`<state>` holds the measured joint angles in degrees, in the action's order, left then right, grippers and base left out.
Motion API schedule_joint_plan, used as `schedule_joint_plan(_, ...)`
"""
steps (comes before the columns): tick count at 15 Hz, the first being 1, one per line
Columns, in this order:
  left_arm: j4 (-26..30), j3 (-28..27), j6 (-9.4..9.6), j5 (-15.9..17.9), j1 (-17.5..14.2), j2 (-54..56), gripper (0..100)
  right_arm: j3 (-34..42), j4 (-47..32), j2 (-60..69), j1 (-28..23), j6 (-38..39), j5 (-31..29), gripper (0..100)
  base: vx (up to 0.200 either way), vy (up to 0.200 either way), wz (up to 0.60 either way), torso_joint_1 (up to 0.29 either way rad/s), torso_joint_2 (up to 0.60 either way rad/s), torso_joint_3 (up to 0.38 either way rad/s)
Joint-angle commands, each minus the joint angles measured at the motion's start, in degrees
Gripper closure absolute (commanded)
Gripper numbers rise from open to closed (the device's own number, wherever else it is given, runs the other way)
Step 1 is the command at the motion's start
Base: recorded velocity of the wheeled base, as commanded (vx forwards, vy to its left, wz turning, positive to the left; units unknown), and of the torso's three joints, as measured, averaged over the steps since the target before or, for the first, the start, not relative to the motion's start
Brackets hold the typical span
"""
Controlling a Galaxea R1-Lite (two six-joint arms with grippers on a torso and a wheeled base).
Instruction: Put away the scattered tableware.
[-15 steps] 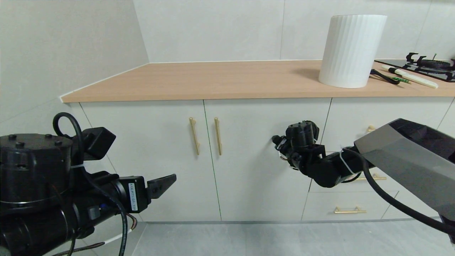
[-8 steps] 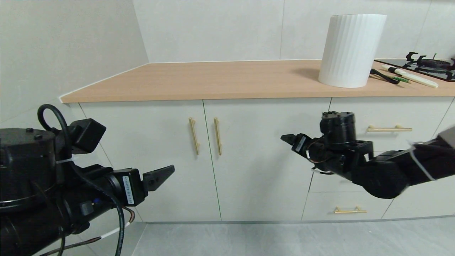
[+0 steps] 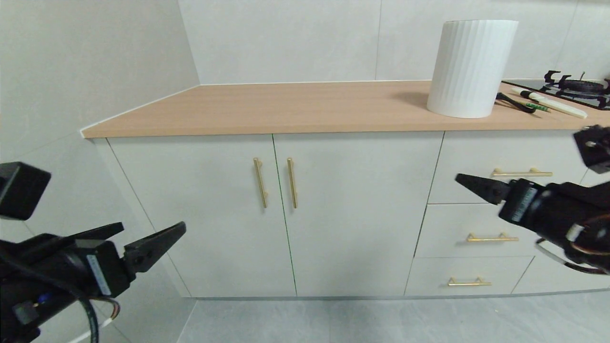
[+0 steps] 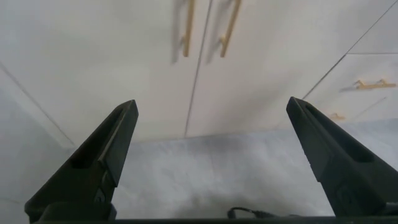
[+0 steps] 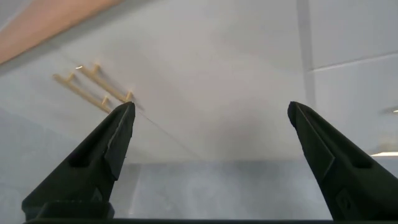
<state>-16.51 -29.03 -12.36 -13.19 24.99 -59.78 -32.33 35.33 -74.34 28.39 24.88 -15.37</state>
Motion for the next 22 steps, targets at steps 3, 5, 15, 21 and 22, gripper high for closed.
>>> schedule_joint_plan(3, 2.88, 12.41, 2.52, 0.36, -2.4, 28.41, 0, 15.19, -13.09, 43.05, -7.83, -12.66, -3.52, 0, 0.0, 0.0, 0.0, 0.0, 0.0, 0.0)
schedule_joint_plan(5, 10.88, 13.12, 4.36, 0.53, -6.01, 40.18, 0, 13.26, -26.19, 55.09, -14.07, -13.63, -2.65, 0, 0.0, 0.0, 0.0, 0.0, 0.0, 0.0)
schedule_joint_plan(15, 18.26, 19.97, 7.7, 0.53, -18.57, 54.16, 0, 20.2, -44.82, 74.16, -29.01, -20.31, -3.7, 0, 0.0, 0.0, 0.0, 0.0, 0.0, 0.0)
schedule_joint_plan(21, 13.69, 29.03, 13.68, -0.26, -23.41, 56.71, 0, 32.24, -32.69, 74.16, -28.92, -25.23, 3.77, 0, 0.0, 0.0, 0.0, 0.0, 0.0, 0.0)
schedule_joint_plan(22, 15.8, 28.59, 14.65, 1.5, -25.25, 59.78, 0, 32.24, -32.69, 74.16, -28.92, -25.58, 3.86, 0, 0.0, 0.0, 0.0, 0.0, 0.0, 0.0)
